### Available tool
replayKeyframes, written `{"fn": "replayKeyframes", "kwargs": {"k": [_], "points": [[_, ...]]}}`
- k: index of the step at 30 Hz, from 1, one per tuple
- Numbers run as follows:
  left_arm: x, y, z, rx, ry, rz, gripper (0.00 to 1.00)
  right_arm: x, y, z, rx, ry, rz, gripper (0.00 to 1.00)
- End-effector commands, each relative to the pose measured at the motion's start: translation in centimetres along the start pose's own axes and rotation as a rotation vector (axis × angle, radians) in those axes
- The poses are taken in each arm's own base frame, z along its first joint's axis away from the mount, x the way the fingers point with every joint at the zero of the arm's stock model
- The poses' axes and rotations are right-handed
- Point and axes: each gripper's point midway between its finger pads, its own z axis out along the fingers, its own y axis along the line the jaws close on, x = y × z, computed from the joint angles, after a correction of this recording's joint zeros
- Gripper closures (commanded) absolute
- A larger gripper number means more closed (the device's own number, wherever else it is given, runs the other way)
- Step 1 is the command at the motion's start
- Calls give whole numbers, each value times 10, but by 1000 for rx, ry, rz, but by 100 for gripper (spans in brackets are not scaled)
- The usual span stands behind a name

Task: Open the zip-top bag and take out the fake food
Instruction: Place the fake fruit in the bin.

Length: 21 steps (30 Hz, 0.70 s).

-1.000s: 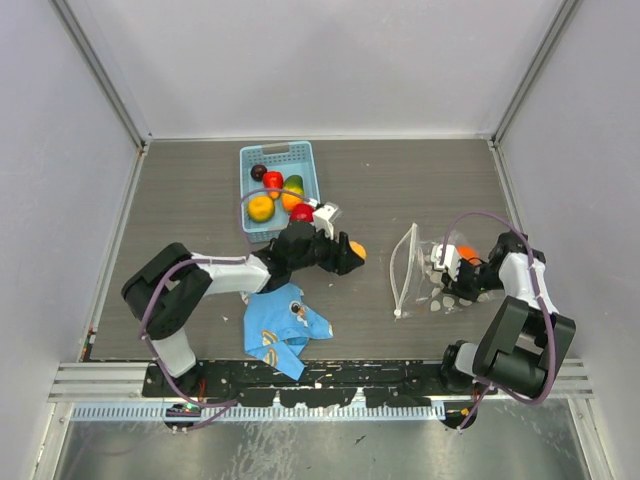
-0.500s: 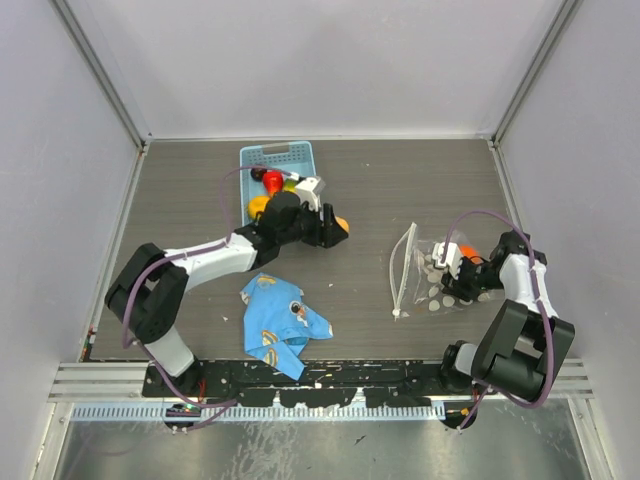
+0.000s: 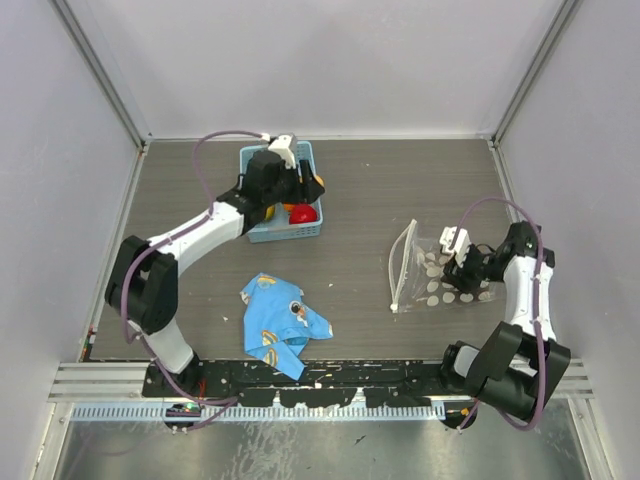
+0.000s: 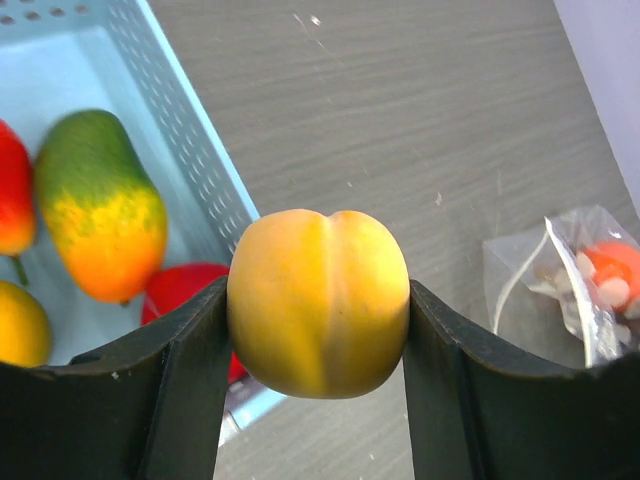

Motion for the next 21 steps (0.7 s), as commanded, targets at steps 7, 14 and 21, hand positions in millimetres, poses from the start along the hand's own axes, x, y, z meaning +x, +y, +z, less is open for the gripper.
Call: {"fn": "replayKeyframes", "kwargs": {"k": [7,14,21], "points": [[-47,65,31,-302,18,-14,86,-115,-38,-49,99,-337,290,48],[-58,99,55,-439,52,22,84,-107,-50,-38,133,-361,514,46],[-64,119,79,-504,67,26,74,-103,-54,-35,142,-361,527,45]]}}
